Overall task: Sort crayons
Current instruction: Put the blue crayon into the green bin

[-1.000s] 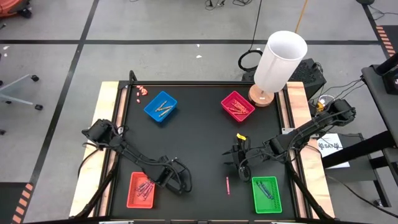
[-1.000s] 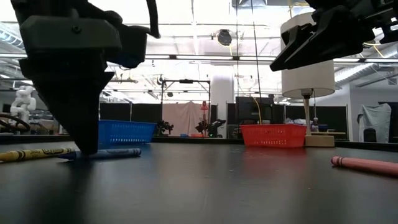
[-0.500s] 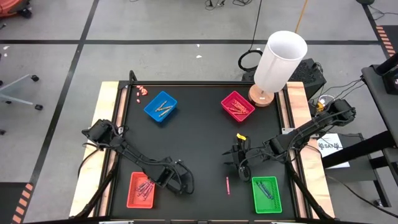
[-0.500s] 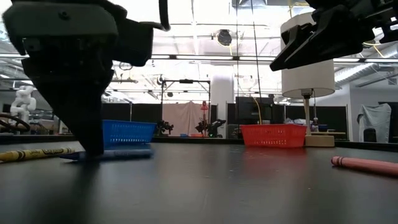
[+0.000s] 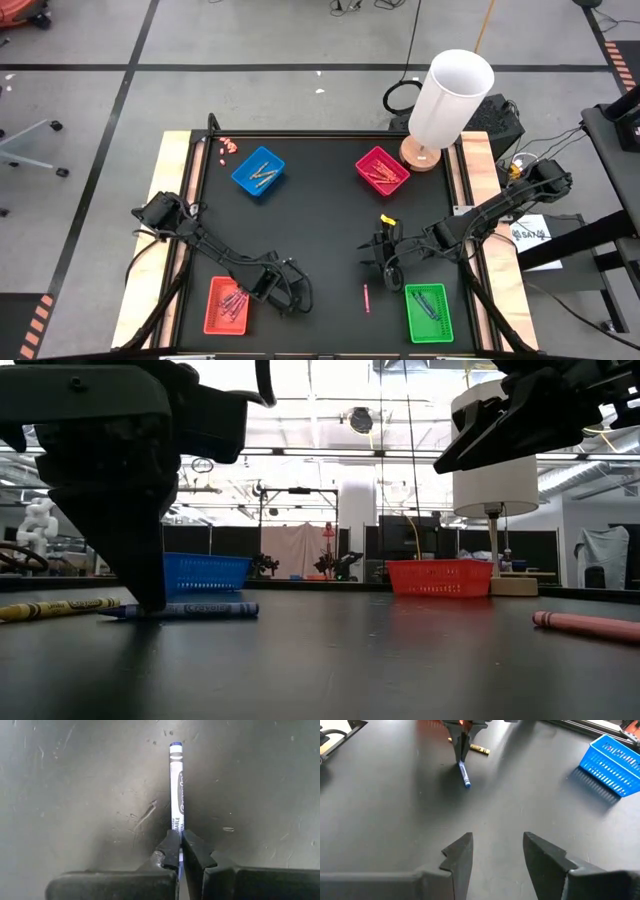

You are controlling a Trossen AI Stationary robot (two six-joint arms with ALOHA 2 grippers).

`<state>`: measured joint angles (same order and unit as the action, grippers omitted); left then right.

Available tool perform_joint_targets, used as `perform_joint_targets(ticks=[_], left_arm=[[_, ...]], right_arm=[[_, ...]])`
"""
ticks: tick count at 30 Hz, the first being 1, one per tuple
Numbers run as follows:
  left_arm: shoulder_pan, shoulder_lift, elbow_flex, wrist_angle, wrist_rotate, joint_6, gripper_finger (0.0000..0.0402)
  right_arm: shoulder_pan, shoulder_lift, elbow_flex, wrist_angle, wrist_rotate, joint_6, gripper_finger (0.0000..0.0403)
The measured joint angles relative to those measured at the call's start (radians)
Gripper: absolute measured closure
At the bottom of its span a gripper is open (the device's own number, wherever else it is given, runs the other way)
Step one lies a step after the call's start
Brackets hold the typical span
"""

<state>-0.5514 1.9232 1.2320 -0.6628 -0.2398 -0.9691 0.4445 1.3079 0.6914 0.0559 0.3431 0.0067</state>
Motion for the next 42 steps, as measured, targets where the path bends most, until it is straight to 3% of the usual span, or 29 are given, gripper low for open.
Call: perform_joint_targets(ticks=[11, 23, 35, 38, 42], left_arm=[[0.0, 0.0, 0.0, -0.005, -0.001, 0.11, 0.0393], [-0.001, 0.0, 0.0, -0.001, 0.0, 0.11, 0.039], [-0.005, 0.001, 0.0, -0.009, -0.045, 0.112, 0.0291], [-0.005, 0.001, 0.0, -0.009, -0.049, 0.12, 0.0295], [-0.005, 0.001, 0.0, -0.013, -0.05, 0.133, 0.0333]], right_arm=[[0.0, 0.0, 0.0, 0.0, 0.0, 0.0, 0.0245], [0.0, 0.0, 0.0, 0.041, -0.003, 0.0, 0.0245], [0.0, 0.0, 0.0, 0.039, -0.003, 0.0, 0.0245], [0.0, 0.0, 0.0, 0.039, -0.004, 0.0, 0.0245], [0.0, 0.0, 0.0, 0.039, -0.004, 0.0, 0.0245]])
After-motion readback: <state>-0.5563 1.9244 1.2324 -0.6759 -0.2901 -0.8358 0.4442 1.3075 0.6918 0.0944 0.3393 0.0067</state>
